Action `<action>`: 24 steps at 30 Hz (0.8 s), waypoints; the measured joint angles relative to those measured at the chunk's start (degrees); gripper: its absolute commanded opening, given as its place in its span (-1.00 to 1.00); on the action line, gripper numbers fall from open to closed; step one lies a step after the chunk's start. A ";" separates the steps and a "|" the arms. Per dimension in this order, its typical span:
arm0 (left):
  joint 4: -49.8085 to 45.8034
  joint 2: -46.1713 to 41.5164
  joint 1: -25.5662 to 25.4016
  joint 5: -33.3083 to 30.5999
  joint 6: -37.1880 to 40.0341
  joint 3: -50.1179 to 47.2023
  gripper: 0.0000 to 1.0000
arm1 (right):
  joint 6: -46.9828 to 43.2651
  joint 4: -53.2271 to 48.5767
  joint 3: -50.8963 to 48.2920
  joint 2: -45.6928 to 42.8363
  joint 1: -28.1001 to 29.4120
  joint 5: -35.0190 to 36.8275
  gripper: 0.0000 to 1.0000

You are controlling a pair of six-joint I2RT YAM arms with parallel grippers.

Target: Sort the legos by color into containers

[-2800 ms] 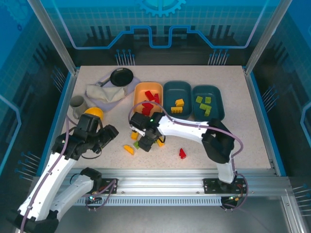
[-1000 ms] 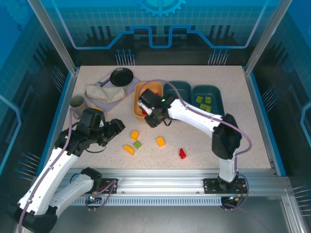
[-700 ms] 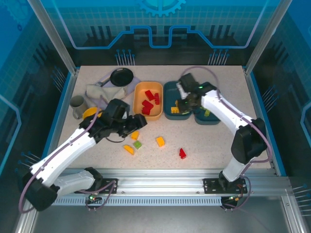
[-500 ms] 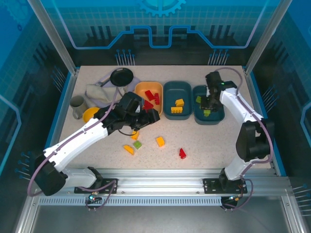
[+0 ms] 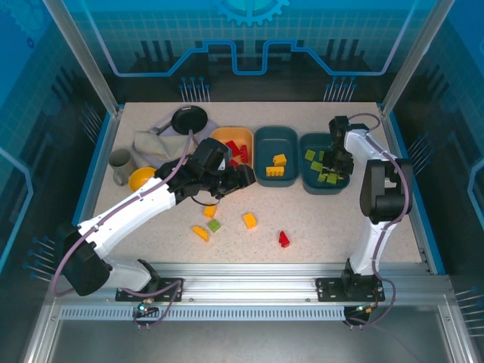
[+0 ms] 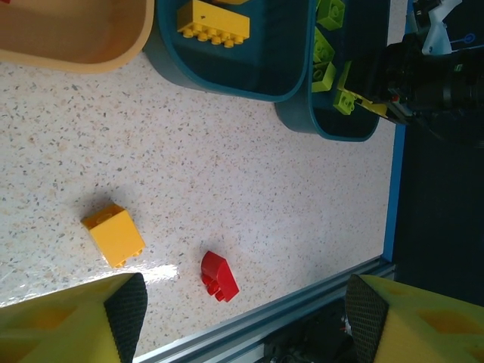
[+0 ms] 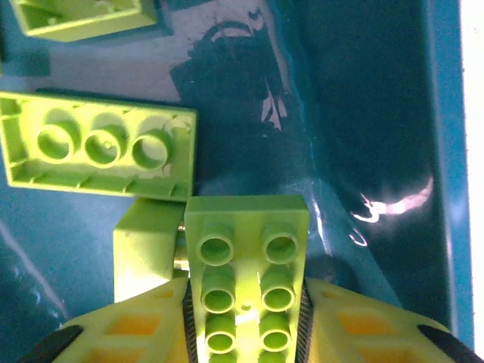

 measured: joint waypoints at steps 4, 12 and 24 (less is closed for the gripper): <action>-1.90 0.02 0.02 -0.37 0.72 0.13 0.48 | 1.38 -0.20 0.26 0.61 0.04 -0.07 0.30; -10.99 0.15 0.66 -5.27 0.57 0.85 0.51 | 1.49 0.24 1.20 -4.37 2.08 -0.52 0.36; -17.11 5.79 13.16 -4.00 11.98 -2.27 0.57 | 1.60 21.14 -21.68 -39.60 27.56 -17.84 0.72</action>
